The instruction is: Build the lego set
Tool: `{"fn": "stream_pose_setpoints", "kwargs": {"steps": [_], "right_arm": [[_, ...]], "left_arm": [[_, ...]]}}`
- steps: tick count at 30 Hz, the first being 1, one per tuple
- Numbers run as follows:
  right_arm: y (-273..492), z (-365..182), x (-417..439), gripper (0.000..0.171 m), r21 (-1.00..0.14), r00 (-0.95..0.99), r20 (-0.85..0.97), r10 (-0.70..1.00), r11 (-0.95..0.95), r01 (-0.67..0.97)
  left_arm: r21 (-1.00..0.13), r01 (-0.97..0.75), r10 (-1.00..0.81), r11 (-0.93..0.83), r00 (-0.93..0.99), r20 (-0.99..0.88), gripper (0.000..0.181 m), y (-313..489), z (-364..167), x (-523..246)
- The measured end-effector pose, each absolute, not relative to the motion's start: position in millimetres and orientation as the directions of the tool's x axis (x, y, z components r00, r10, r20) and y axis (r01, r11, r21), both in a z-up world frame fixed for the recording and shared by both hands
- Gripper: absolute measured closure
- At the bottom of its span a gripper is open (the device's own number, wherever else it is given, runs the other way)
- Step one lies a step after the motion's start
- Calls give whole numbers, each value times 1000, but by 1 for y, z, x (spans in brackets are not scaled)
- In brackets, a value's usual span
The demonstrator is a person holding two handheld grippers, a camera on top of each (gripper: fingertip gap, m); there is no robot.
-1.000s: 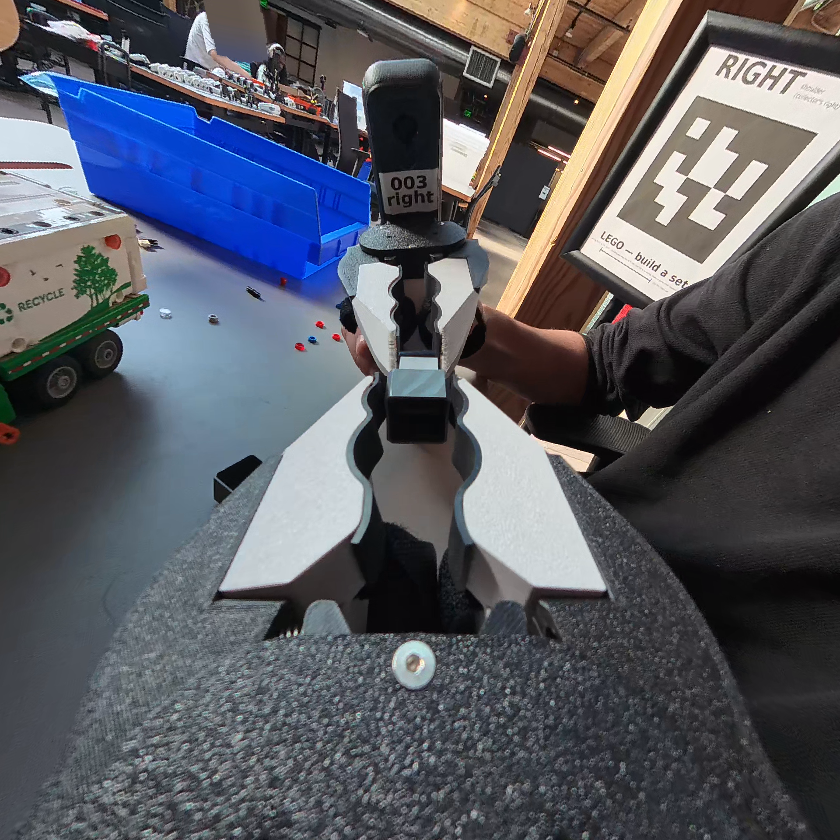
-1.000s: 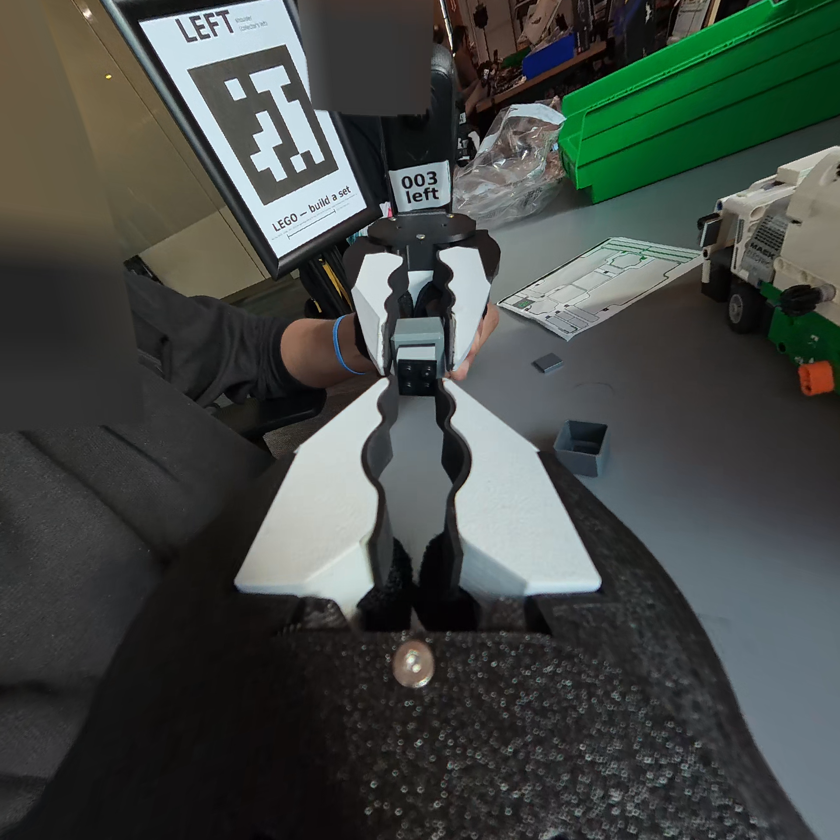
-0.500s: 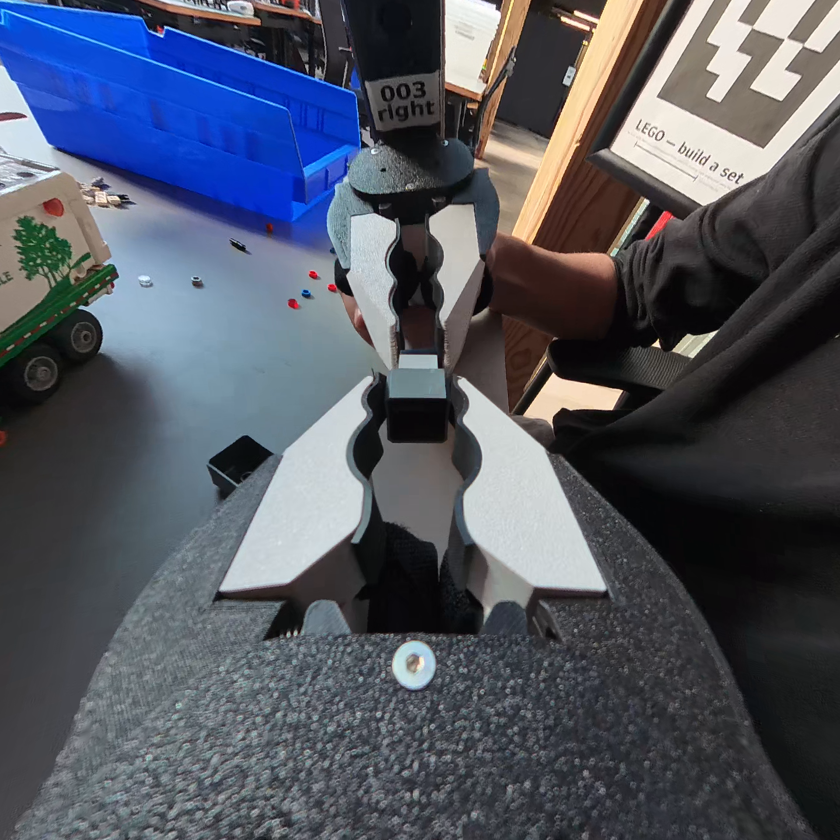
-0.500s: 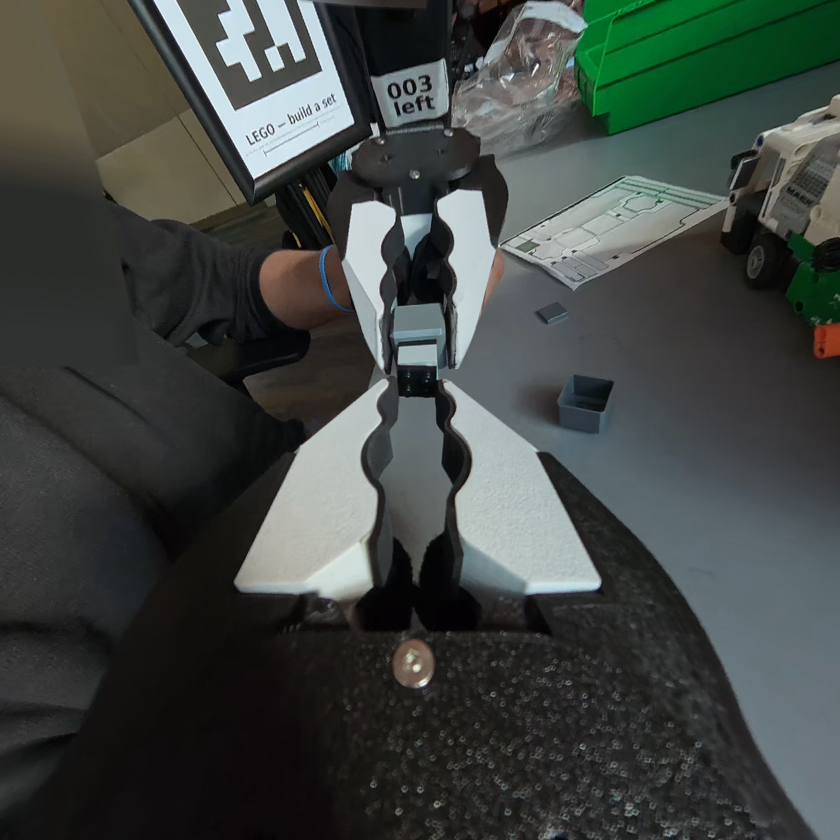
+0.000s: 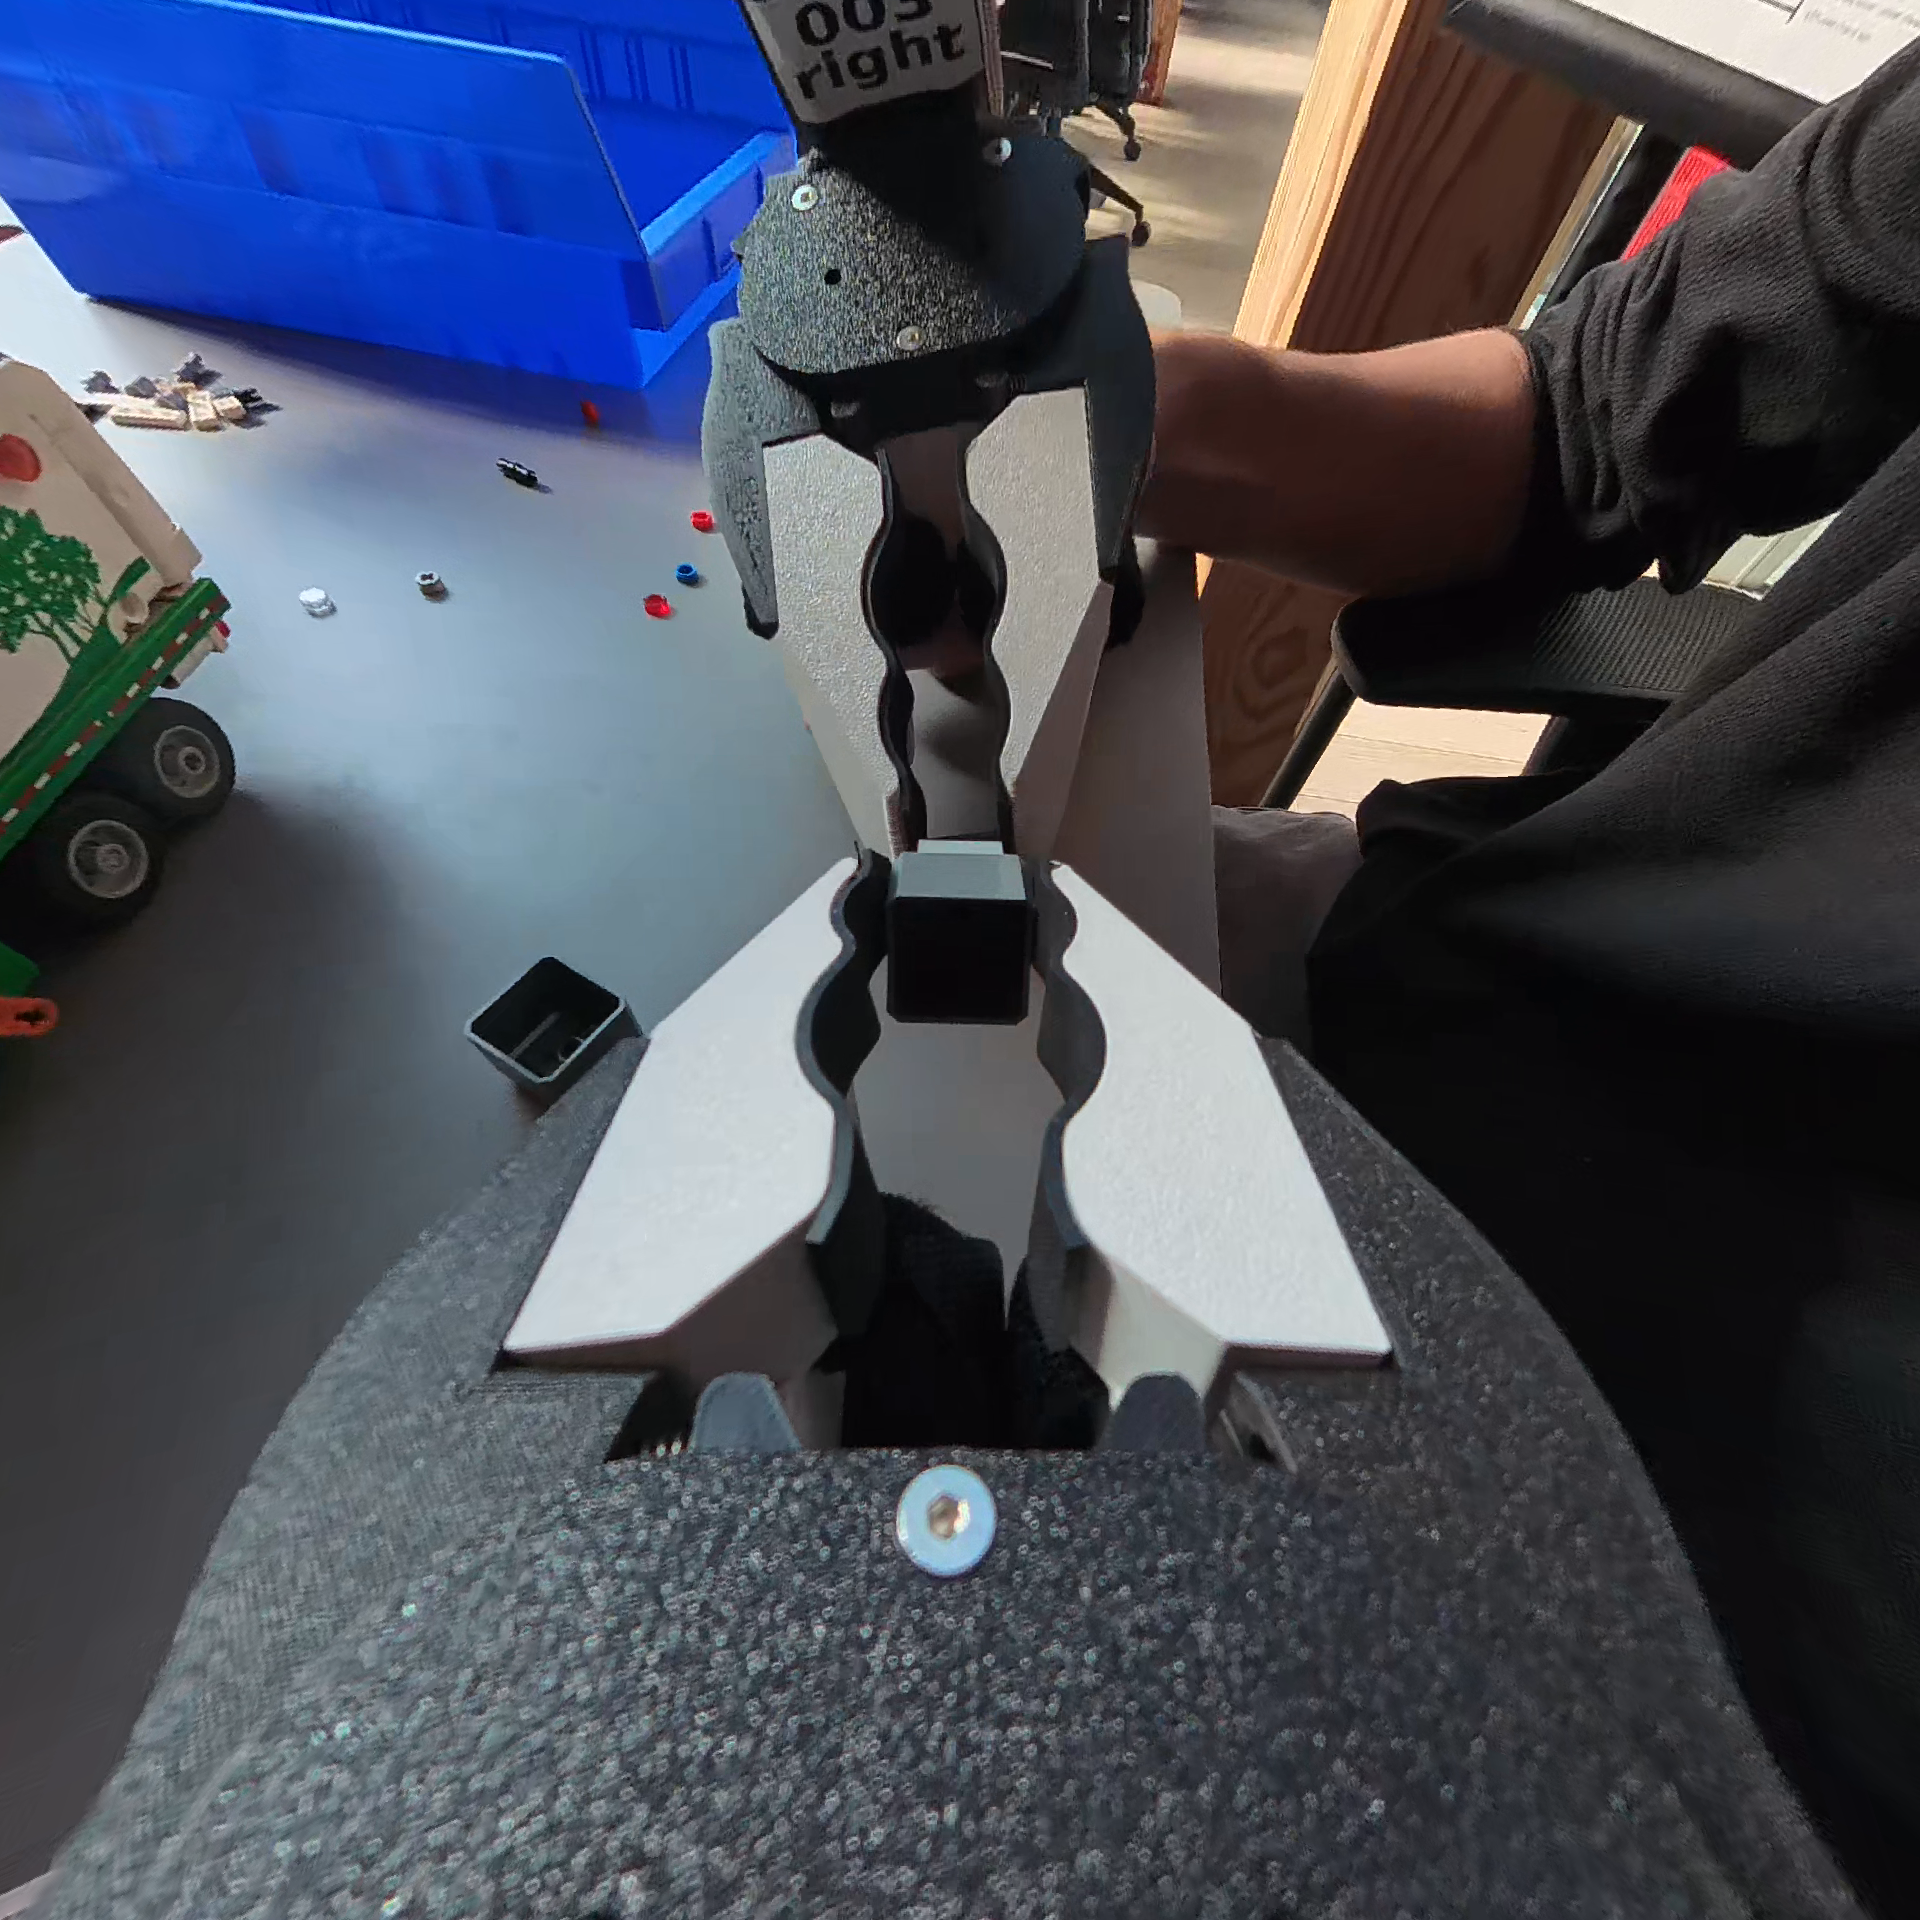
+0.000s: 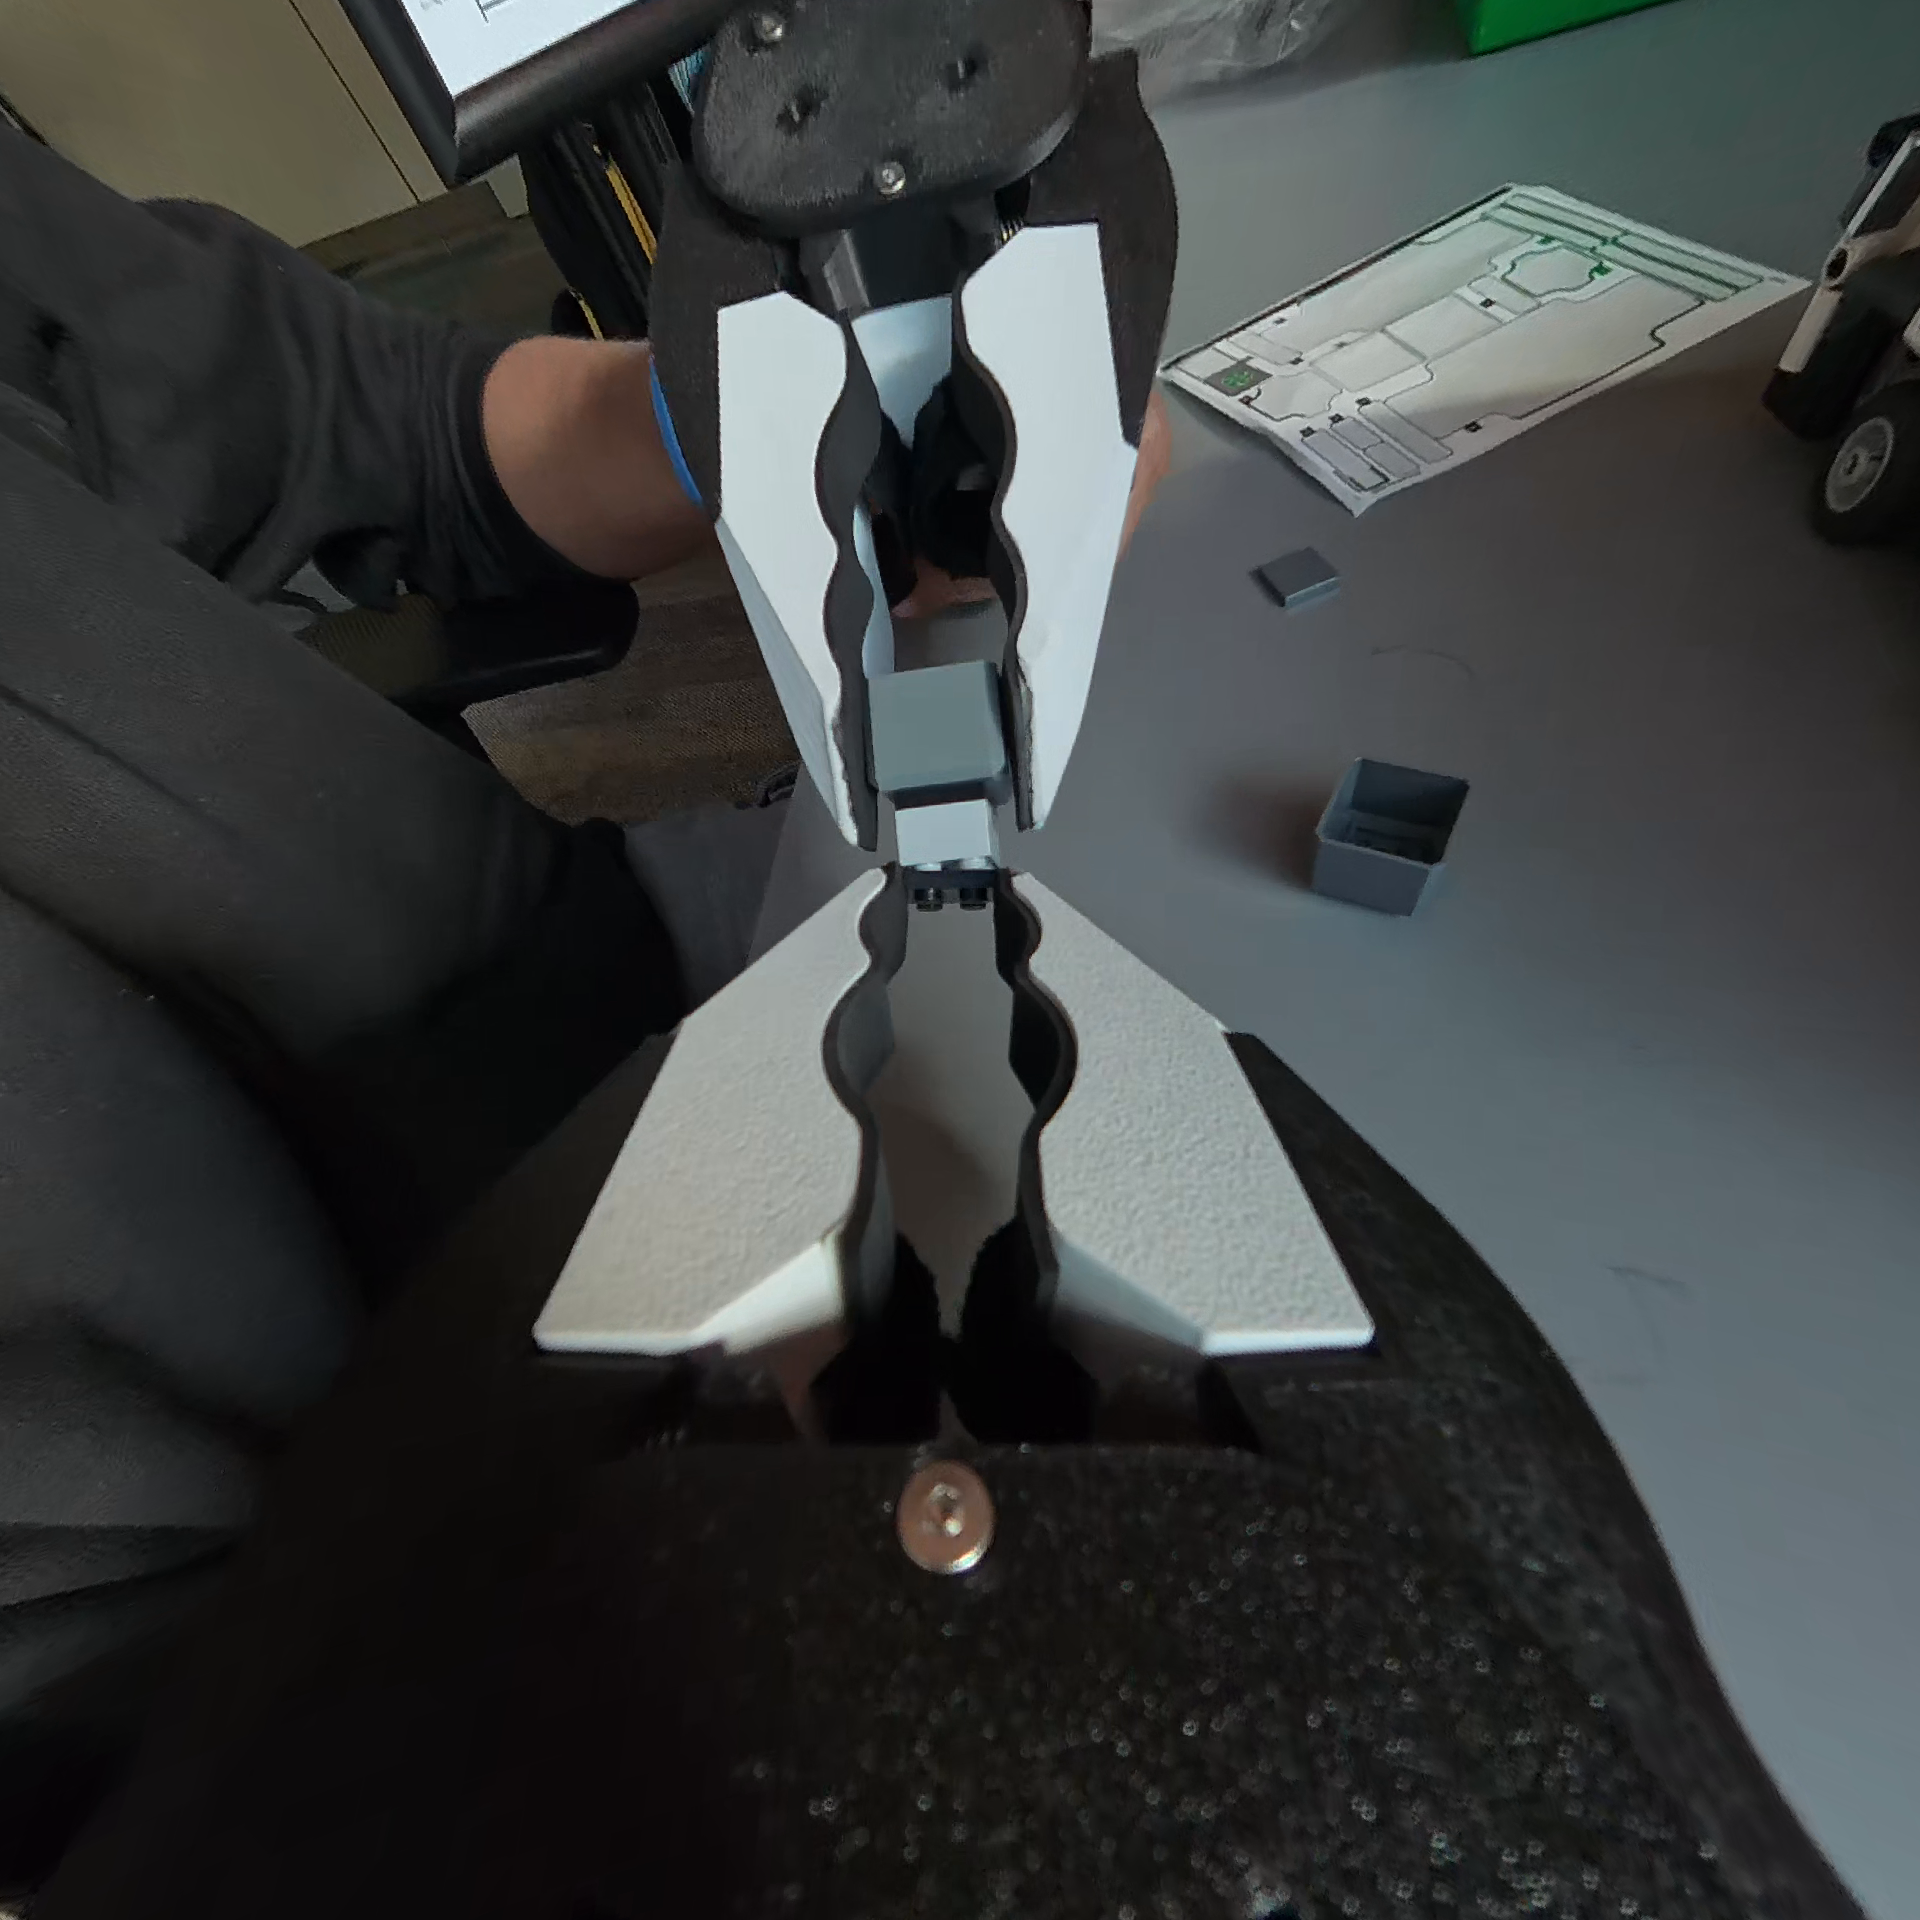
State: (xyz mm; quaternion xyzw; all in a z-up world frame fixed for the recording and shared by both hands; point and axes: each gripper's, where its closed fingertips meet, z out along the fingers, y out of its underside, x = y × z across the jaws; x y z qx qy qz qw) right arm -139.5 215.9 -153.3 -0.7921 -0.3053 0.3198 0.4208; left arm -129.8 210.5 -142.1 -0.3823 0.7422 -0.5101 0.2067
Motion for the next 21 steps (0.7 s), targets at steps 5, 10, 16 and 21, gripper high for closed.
{"fn": "stream_pose_setpoints", "kwargs": {"steps": [5, 10, 16, 21], "right_arm": [[217, -156, -140, 156, -856, 611, -254, 750, -469, 219], [217, -162, -138, 156, -841, 627, -248, 739, -485, 239], [213, -183, -137, 156, -774, 653, -166, 739, -507, 378], [210, -193, -138, 155, -738, 647, -129, 751, -509, 443]], "left_arm": [[-908, -365, -789, 206, -611, 67, 156, 212, -145, -132], [-890, -405, -788, 210, -609, 91, 156, 212, -151, -131], [-824, -493, -783, 278, -613, 103, 156, 210, -172, -133], [-783, -522, -778, 338, -624, 80, 156, 208, -183, -136]]}}
